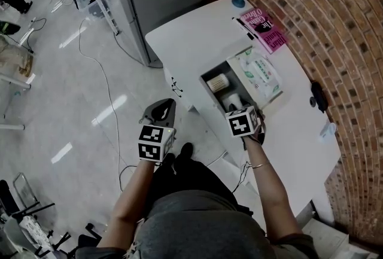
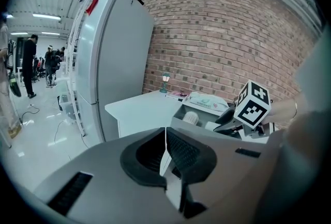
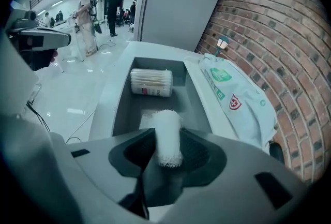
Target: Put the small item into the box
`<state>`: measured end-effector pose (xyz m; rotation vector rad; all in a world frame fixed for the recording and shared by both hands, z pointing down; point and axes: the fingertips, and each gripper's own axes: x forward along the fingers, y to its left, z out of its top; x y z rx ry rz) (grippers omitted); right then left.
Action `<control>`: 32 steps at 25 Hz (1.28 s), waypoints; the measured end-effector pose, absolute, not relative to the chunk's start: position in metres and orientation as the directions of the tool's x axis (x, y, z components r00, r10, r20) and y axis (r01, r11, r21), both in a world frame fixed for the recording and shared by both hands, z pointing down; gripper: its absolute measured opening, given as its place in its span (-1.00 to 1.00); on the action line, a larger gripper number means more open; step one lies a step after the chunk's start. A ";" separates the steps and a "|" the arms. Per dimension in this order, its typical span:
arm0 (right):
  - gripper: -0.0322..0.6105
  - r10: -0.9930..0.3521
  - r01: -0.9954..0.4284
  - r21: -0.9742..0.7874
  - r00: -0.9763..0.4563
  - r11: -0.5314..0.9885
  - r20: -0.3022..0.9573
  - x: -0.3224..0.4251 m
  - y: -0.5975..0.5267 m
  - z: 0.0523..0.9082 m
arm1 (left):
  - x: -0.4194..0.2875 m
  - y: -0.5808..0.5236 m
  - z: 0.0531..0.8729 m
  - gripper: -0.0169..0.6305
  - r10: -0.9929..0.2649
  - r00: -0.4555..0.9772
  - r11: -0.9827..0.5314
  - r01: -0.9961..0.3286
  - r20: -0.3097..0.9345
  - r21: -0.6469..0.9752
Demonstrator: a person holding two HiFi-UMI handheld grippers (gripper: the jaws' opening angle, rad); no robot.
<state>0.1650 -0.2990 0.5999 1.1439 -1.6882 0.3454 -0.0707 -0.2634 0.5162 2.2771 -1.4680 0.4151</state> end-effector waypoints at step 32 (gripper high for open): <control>-0.49 -0.766 -0.971 0.069 -0.136 0.229 0.629 0.167 -0.281 0.525 | -0.062 -0.253 0.501 -0.87 -0.767 0.472 -0.462 -0.876 0.435 0.135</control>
